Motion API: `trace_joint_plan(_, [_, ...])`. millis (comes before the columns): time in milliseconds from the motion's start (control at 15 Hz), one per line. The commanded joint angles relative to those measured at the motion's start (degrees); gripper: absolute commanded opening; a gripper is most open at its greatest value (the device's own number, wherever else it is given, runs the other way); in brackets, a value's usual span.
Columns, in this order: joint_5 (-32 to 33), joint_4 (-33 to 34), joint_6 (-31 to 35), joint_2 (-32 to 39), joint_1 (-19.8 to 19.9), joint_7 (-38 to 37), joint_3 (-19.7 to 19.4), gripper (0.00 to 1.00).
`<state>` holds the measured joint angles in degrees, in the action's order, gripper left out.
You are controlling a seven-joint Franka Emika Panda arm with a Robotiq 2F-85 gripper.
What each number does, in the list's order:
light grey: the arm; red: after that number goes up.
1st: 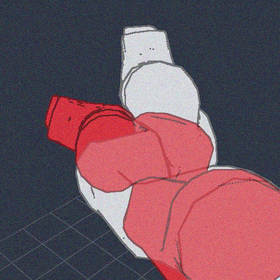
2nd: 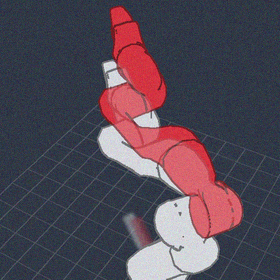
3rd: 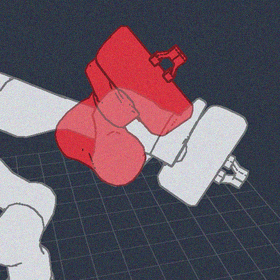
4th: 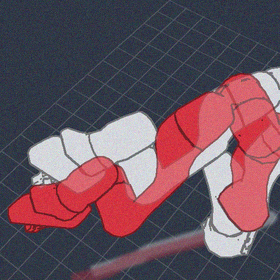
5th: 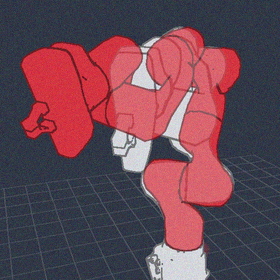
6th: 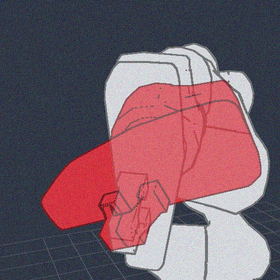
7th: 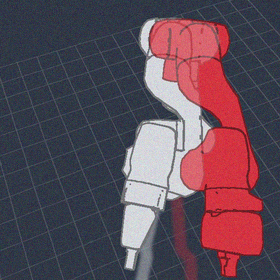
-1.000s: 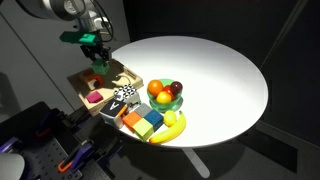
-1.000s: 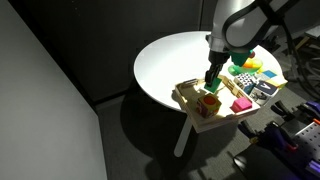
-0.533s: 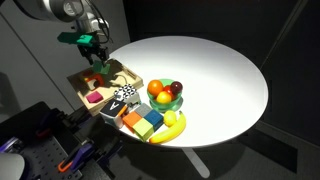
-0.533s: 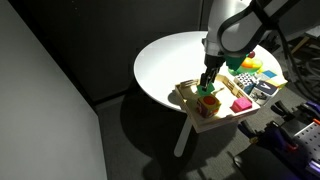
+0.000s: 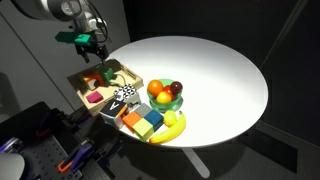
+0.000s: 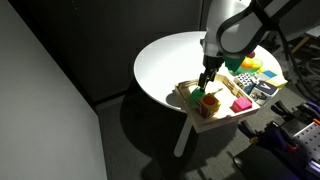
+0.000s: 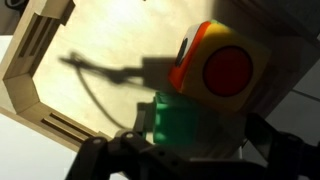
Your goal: Put the green block inside the wooden crate
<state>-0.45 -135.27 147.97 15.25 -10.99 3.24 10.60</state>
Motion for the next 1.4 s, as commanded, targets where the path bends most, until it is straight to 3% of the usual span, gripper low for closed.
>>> trace_joint_plan(0, [0.3,-0.8,-1.3,-2.8,-0.4,-2.2,0.1,1.0])
trace_joint_plan(667, [1.5,-4.2,-2.3,-10.1,-0.8,-14.9,-1.4,1.0])
trace_joint_plan(1000, [5.3,-5.4,-9.3,-14.4,-0.4,-23.1,-2.1,1.0])
trace_joint_plan(1333, [7.2,-5.9,-17.9,-19.0,0.6,-26.3,-1.7,1.0])
